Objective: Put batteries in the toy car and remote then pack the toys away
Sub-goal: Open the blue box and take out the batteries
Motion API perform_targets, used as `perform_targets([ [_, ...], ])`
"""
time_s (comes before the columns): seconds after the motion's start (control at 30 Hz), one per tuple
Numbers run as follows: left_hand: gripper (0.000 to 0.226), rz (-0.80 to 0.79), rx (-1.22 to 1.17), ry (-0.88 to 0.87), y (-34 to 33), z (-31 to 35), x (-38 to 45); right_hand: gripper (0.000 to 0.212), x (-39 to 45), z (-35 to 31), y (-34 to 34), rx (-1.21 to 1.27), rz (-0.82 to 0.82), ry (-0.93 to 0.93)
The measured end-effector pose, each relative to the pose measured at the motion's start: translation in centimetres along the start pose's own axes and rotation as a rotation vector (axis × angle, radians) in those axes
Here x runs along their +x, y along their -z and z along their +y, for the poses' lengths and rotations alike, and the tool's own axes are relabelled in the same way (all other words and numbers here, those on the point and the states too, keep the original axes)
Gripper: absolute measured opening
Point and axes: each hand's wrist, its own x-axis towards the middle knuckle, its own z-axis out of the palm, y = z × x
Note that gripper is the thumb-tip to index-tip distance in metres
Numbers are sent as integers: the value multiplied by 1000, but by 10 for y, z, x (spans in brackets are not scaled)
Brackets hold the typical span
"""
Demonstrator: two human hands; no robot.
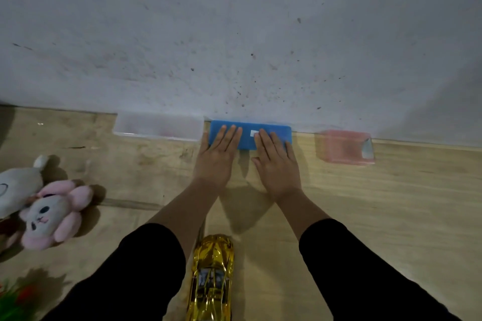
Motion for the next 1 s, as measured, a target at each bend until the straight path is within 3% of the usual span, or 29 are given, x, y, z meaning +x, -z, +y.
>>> perform_targets([
  [0.57, 56, 43, 6, 34, -9, 8, 8, 40, 22, 4, -26, -311, 264, 266],
  [0.7, 56, 52, 13, 60, -15, 8, 9, 45, 25, 9, -23, -382, 334, 335],
  [1.0, 60, 255, 50, 99, -24, 9, 11, 44, 30, 17, -18, -331, 426, 366],
])
